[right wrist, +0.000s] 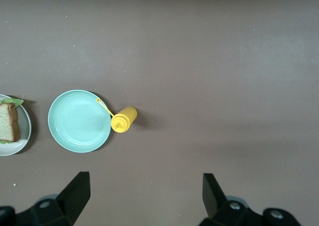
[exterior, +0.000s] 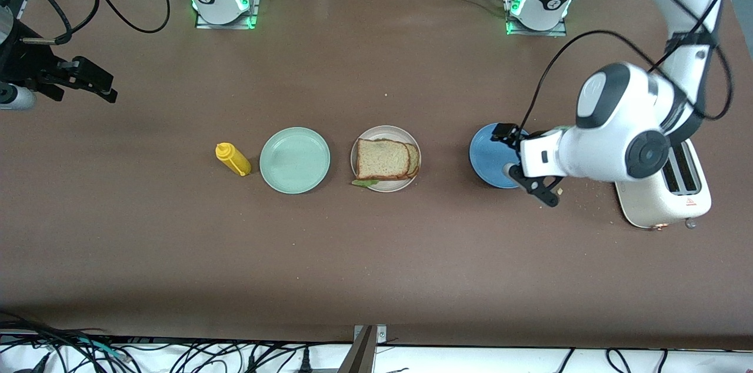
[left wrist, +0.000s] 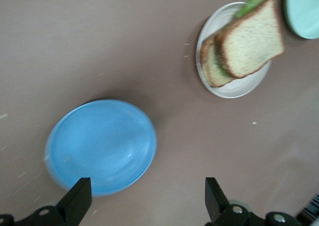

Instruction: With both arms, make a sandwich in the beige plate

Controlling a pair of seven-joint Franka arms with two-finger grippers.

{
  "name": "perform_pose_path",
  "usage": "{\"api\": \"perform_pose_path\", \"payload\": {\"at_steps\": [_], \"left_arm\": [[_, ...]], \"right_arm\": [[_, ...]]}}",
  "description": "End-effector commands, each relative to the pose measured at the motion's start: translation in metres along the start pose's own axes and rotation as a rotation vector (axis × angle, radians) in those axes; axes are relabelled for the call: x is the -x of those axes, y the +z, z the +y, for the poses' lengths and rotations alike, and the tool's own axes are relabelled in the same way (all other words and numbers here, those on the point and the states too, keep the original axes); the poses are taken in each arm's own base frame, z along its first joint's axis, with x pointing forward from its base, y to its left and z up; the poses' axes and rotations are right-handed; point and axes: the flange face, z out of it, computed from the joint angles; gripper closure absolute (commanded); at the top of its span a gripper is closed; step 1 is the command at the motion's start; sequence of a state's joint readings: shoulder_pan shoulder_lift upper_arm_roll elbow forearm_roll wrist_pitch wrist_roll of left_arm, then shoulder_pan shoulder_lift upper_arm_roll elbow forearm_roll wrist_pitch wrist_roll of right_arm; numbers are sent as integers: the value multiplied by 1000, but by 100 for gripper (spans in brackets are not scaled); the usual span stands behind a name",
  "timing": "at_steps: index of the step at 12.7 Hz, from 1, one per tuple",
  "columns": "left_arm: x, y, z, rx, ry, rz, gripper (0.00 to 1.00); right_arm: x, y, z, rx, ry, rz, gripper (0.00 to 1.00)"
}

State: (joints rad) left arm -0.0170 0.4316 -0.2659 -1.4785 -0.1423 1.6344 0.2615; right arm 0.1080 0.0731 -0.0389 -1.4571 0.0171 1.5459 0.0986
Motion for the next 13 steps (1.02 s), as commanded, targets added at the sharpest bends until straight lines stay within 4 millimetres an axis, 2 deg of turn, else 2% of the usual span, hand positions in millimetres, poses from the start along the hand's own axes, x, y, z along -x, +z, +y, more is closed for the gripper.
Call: {"api": "perform_pose_path", "payload": {"at_steps": [1,3,5,7,8,9,10,13], "left_arm": [[41,-65,13,-188,-143,55,0],[72,-107,16,-298,-190,105,0],[105,-136,21,-336,-211,150,0],[134,-162,-2,-321,-277,203,0],[142,-163,0,-324,-281,206,0],[146,-154,-10,-307,-297,188,0],[154,-157,-14,-275,-320,201,0],[160,-159,3,-280,-416,226,0]], "right_arm": [[-3,-5,3,-19,-4,6,0],[-3,-5,8,-17,3,5,0],[-3,-5,8,-17,3,5,0],[-3,-5,8,-17,3,6,0],[-3,-5,8,-19,3,6,0],[-3,-5,8,-17,5,6,0],[-4,-3,9,-17,6,2,0],[-4,-4,9,-17,8,6,0]]}}
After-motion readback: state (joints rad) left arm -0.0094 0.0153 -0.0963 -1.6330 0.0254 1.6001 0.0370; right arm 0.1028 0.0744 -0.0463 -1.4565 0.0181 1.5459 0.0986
